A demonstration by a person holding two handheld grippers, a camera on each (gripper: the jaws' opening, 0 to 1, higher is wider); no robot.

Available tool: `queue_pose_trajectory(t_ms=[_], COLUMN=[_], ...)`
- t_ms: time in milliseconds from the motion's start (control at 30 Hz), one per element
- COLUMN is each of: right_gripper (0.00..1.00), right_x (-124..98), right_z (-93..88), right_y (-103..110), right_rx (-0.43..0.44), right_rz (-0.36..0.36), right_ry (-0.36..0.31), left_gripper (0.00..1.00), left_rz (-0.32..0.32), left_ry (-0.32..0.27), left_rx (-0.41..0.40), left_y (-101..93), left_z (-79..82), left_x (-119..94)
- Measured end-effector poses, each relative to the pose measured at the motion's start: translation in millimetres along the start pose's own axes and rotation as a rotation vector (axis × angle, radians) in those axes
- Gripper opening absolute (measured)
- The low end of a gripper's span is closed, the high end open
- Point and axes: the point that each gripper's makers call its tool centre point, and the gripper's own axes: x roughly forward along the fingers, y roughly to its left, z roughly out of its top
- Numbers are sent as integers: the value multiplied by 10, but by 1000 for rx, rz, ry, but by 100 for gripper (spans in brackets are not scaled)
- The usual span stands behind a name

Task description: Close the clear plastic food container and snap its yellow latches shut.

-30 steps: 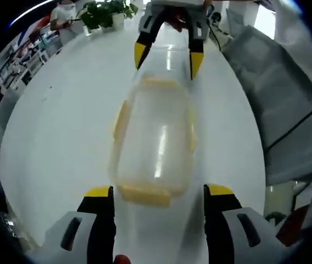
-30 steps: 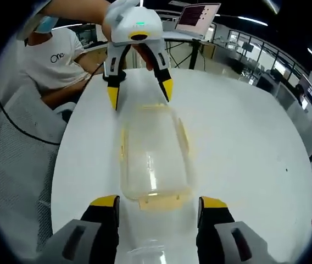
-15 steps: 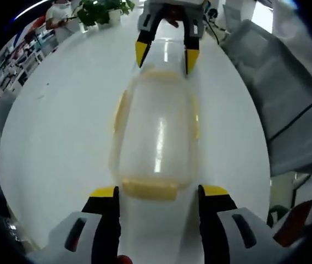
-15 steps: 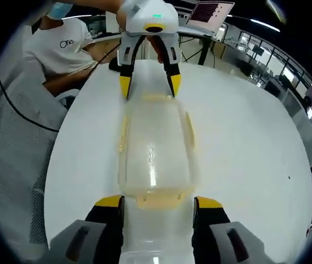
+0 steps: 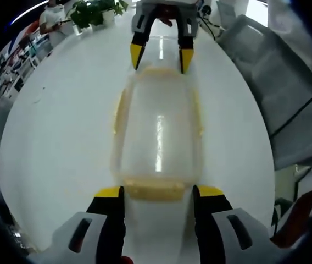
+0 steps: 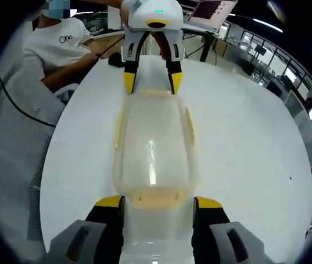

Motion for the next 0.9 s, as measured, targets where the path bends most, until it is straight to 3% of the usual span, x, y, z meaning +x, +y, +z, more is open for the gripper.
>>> queue_pose_trajectory(t_ms=[267, 500, 733, 900], right_gripper=[47, 46, 40, 45], right_x=[9, 18, 20, 7], right_z=[-9, -79, -83, -70], right_y=[32, 43, 38, 24], right_rx=[2, 4, -25, -24], right_rz=[25, 45, 52, 44], right_ry=[4, 51, 66, 67], left_gripper=[45, 44, 42, 42], left_rz=[-14, -16, -25, -29], left_ry=[-4, -4, 1, 4], left_rx=[4, 11, 34, 46], left_y=[-6, -18, -39, -54], left_z=[3, 6, 19, 37], left_x=[10, 10, 26, 32])
